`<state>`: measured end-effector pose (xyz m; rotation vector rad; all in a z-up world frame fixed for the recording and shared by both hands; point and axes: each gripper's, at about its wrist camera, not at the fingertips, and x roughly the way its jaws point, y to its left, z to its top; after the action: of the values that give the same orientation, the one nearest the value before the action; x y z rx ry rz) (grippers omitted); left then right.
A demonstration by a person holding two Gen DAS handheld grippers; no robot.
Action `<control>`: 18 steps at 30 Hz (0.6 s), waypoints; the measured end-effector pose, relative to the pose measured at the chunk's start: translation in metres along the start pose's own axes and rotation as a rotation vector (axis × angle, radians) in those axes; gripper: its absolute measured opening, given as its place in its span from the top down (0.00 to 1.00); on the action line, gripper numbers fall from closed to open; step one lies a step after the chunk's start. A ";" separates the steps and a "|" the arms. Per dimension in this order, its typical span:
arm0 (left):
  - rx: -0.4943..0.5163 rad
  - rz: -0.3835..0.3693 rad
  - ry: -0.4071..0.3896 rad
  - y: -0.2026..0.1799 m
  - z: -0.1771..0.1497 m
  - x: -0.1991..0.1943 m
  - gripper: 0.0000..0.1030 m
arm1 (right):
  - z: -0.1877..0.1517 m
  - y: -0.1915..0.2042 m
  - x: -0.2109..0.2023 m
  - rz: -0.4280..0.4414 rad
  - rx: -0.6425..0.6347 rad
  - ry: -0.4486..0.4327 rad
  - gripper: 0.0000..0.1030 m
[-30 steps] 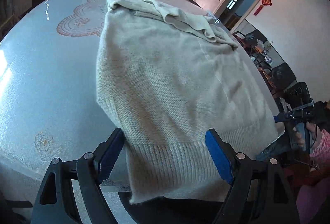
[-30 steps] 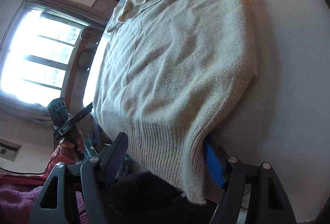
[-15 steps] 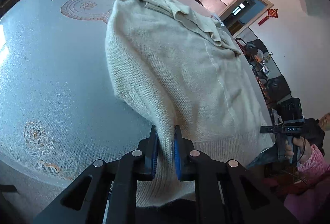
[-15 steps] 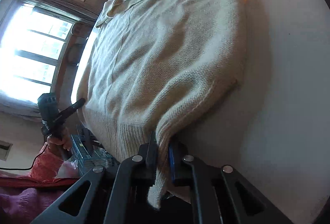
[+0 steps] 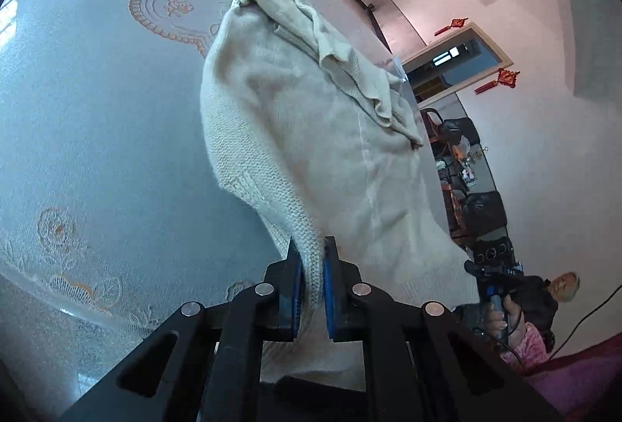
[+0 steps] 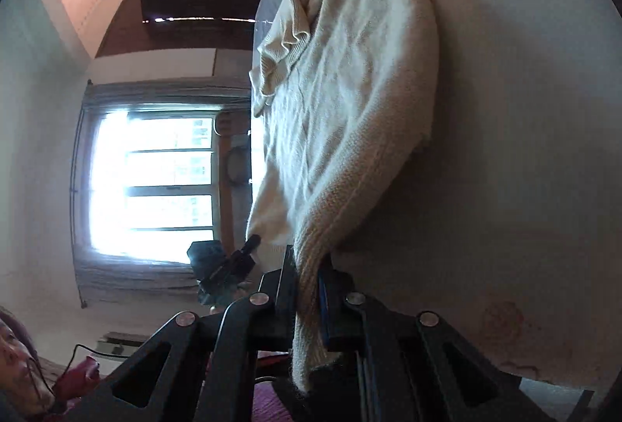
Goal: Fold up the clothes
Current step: 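Lift the hem and fold it up toward the collar with both grippers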
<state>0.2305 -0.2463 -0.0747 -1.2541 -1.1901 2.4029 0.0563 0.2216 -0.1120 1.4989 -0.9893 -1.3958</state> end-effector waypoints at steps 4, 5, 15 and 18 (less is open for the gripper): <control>-0.034 -0.066 -0.051 -0.014 0.044 -0.004 0.91 | 0.025 0.011 0.002 0.071 0.033 -0.046 0.93; -0.023 -0.069 -0.060 -0.019 0.059 -0.003 0.91 | 0.033 0.015 0.003 0.077 0.032 -0.057 0.93; 0.028 -0.042 -0.075 -0.040 0.226 0.052 0.91 | 0.169 0.051 0.013 0.089 0.063 -0.261 0.93; -0.001 -0.029 -0.064 -0.032 0.277 0.084 0.90 | 0.217 0.055 0.022 0.064 0.088 -0.325 0.93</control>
<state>-0.0379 -0.3426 -0.0134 -1.1601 -1.2186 2.4383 -0.1591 0.1686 -0.0740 1.3135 -1.3008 -1.5989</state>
